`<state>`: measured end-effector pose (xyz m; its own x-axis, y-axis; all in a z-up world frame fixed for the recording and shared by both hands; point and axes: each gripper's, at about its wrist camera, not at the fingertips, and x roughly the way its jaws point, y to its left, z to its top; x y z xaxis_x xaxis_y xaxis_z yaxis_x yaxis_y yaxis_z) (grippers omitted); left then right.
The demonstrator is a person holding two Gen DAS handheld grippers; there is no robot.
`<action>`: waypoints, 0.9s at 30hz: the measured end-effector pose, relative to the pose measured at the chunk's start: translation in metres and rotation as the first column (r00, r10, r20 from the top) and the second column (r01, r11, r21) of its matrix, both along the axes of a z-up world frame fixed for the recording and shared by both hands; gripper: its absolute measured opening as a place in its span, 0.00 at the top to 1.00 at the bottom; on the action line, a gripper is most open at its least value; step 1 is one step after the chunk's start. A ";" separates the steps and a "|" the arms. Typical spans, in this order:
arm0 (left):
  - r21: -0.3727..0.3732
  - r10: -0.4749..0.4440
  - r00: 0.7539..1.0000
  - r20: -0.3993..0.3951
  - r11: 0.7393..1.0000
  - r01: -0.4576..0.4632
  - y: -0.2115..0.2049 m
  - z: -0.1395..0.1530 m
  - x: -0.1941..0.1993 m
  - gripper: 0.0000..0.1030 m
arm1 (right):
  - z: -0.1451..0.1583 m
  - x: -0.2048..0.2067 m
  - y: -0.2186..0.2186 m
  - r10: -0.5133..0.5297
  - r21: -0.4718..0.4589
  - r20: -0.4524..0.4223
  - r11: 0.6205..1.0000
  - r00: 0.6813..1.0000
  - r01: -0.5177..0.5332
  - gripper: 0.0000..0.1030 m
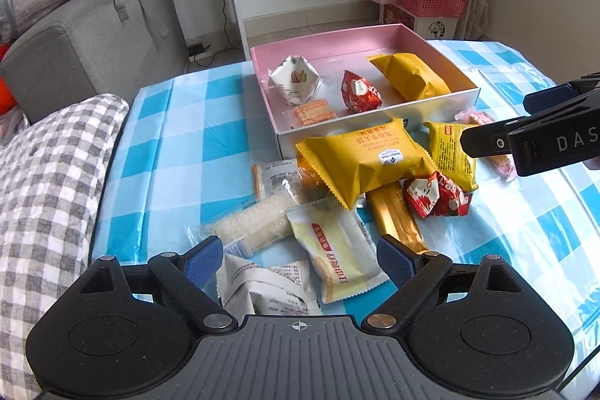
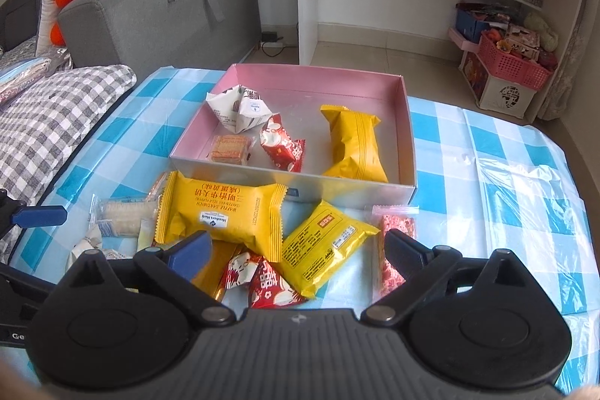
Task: Organize snacks
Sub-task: 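Withdraw both open tools from the box back over the pile, then grasp the white paper-wrapped packet with the left tool while the right tool grasps the red-and-white triangular candy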
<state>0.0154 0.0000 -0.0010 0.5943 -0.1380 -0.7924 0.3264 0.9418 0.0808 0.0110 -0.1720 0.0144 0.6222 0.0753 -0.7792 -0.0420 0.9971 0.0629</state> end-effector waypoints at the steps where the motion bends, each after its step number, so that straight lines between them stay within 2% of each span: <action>1: 0.000 0.001 1.000 0.001 1.000 -0.001 0.003 0.000 -0.002 0.12 | -0.001 -0.003 0.002 0.006 -0.004 -0.005 1.000 1.000 -0.006 0.05; 11: -0.008 0.026 1.000 -0.007 1.000 -0.027 0.028 -0.009 -0.013 0.12 | -0.013 -0.015 0.019 0.058 -0.039 -0.053 0.997 0.997 -0.060 0.04; 17: -0.007 -0.030 0.999 -0.017 1.000 0.030 0.032 -0.021 -0.016 0.12 | -0.022 -0.016 0.027 0.071 -0.063 -0.087 0.995 0.994 -0.077 0.04; 22: 0.006 -0.069 0.998 -0.014 0.998 0.069 0.029 -0.031 -0.018 0.15 | -0.031 -0.011 0.025 0.083 -0.072 -0.110 0.993 0.991 -0.091 0.05; 24: 0.009 -0.076 0.997 -0.016 0.997 0.076 0.028 -0.034 -0.017 0.21 | -0.038 -0.007 0.020 0.066 -0.056 -0.135 0.996 0.989 -0.074 0.06; 27: 0.014 -0.084 0.996 -0.015 0.996 0.084 0.026 -0.036 -0.015 0.23 | -0.046 -0.001 0.016 0.040 -0.051 -0.164 0.997 0.986 -0.049 0.09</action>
